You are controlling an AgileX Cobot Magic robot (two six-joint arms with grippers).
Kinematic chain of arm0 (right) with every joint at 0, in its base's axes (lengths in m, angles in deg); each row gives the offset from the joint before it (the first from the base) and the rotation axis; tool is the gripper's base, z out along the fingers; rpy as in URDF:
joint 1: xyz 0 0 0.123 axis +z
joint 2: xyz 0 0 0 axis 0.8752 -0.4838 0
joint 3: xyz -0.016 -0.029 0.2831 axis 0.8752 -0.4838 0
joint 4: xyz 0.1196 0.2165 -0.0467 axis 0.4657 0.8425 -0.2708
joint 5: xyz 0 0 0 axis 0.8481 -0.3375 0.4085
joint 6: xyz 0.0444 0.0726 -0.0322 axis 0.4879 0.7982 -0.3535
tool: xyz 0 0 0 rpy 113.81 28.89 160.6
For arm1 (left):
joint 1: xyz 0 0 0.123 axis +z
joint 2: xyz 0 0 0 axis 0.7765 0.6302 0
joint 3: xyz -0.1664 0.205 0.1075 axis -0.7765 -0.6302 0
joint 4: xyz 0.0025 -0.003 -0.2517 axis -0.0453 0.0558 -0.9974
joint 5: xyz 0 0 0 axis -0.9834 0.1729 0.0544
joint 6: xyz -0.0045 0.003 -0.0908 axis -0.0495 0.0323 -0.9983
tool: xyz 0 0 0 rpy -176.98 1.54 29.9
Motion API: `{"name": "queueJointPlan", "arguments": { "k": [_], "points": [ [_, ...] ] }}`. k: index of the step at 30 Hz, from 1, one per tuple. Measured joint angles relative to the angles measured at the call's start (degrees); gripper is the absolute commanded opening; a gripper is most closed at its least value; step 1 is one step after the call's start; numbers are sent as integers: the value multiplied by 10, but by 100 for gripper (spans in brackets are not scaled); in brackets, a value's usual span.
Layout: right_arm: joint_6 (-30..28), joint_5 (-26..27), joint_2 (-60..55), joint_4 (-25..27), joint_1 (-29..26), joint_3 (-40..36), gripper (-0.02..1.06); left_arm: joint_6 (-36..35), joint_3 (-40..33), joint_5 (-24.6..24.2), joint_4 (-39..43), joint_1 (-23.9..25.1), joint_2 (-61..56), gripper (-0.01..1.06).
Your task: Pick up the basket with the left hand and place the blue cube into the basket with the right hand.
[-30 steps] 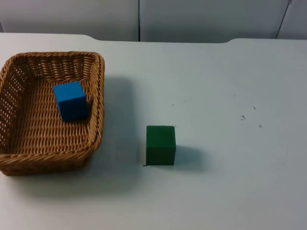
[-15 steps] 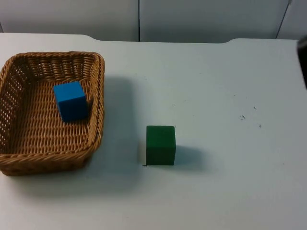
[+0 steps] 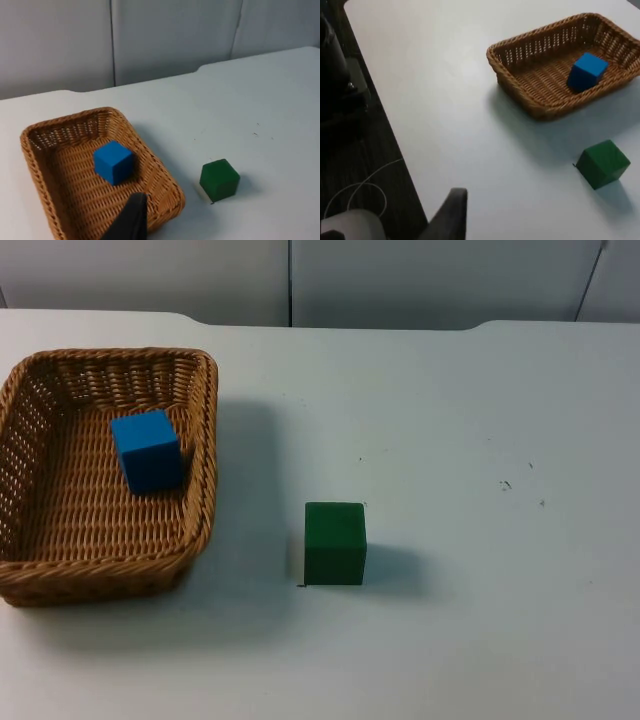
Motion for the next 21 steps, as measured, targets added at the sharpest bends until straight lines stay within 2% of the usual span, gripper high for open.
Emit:
{"name": "queueJointPlan", "arguments": {
  "k": [6,10,11,15,20,21],
  "points": [
    [0,-11,40,0,0,-13,105,-66,0,-29,69,0,-21,105],
    [-1,-15,84,0,0,-13,105,-137,-30,-45,159,0,-21,105],
    [-1,-15,84,0,0,-13,105,-137,-30,-45,159,0,-21,105],
    [-1,-51,126,0,0,-13,105,-164,-55,-46,204,0,-21,105],
    [0,-88,163,0,0,-13,105,-173,-55,-46,213,0,-21,105],
    [1,-108,184,0,0,-13,105,-175,-55,-46,218,0,-21,105]
  ]
}}
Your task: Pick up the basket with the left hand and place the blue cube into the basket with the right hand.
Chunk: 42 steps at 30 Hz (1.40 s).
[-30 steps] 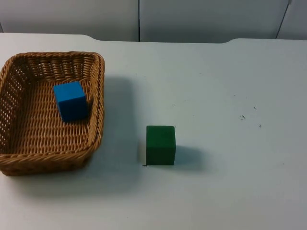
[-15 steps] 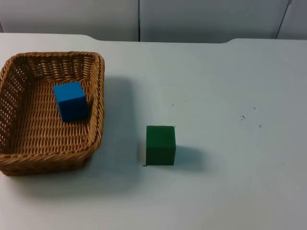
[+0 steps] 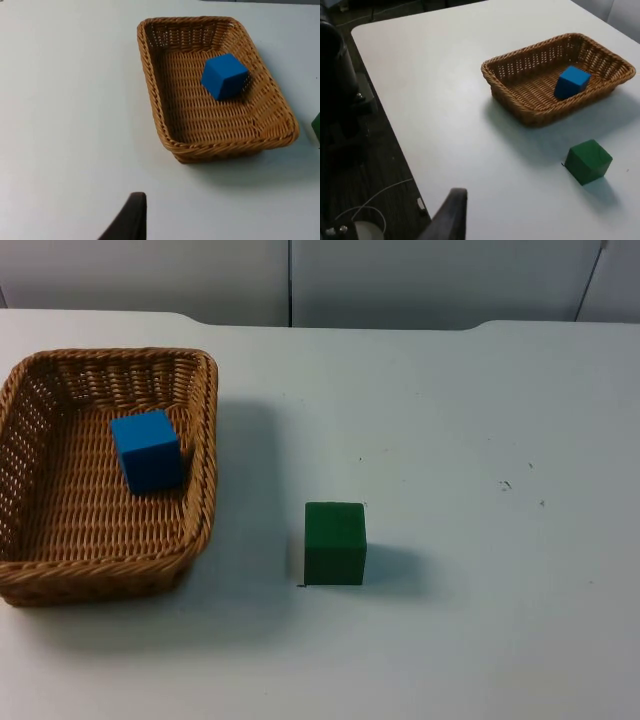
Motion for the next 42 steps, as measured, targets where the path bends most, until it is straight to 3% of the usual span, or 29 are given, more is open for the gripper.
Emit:
{"name": "queueJointPlan", "arguments": {
  "k": [10,19,34,42],
  "points": [
    [24,-117,135,1,0,0,105,-2,0,14,29,0,0,105],
    [53,-180,151,7,2,-13,105,-3,-17,43,40,0,0,105],
    [58,-162,151,-22,5,-45,105,-3,-20,51,40,0,0,105],
    [57,-111,151,-28,5,-69,105,-4,-20,51,40,0,0,105]
  ]
}}
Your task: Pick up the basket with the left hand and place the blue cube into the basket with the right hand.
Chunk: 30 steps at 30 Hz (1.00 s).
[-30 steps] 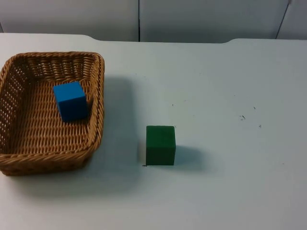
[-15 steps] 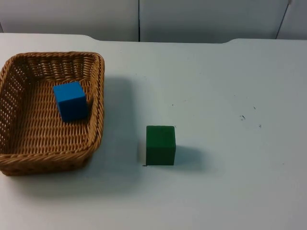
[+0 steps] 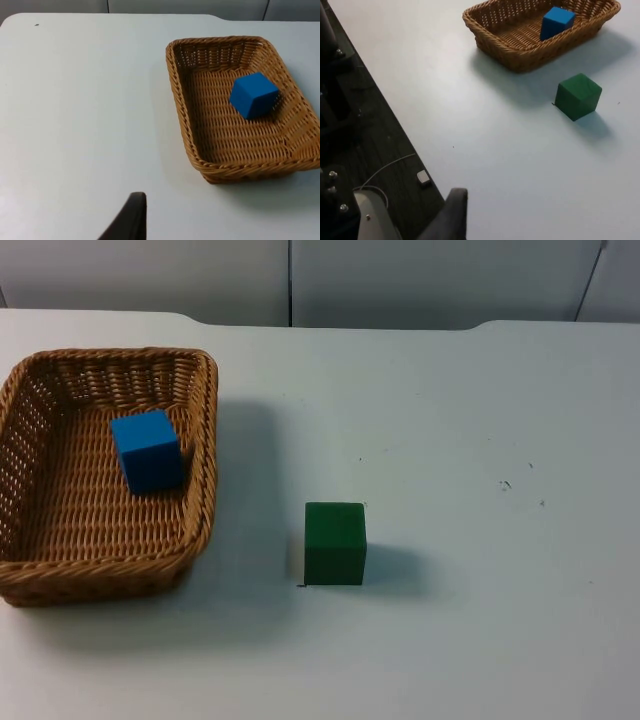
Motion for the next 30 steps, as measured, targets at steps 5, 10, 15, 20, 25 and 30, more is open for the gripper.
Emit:
{"name": "queueJointPlan", "arguments": {
  "k": [5,10,15,20,25,30],
  "points": [
    [0,3,1,0,0,0,105,0,0,0,0,0,0,105],
    [0,4,1,0,0,0,105,1,0,0,0,0,0,105],
    [0,4,1,0,0,0,105,3,0,0,0,0,0,105],
    [-6,5,1,0,0,0,105,3,0,0,-1,0,0,105],
    [-12,5,1,0,0,0,105,3,0,0,-1,0,0,105],
    [-14,5,1,0,0,0,105,3,0,0,-1,0,0,105]
  ]
}}
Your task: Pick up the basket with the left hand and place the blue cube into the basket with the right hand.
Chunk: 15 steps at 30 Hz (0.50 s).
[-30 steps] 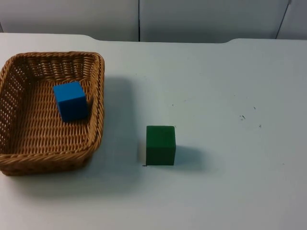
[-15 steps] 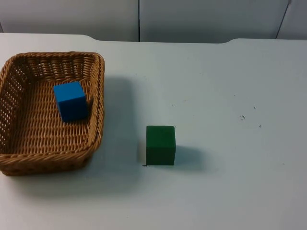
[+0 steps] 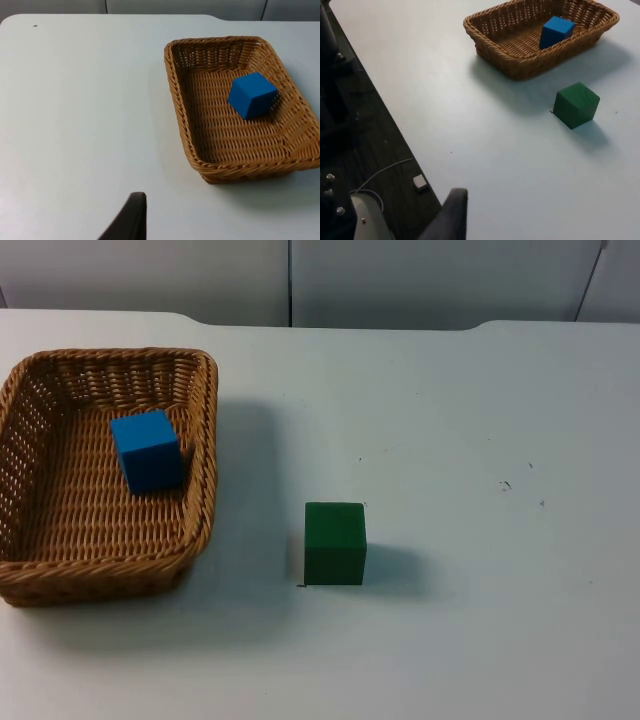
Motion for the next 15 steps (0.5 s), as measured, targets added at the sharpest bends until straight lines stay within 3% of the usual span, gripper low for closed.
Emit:
{"name": "queueJointPlan", "arguments": {
  "k": [15],
  "points": [
    [-10,0,0,0,0,0,105,0,0,0,0,0,0,105]
  ]
}}
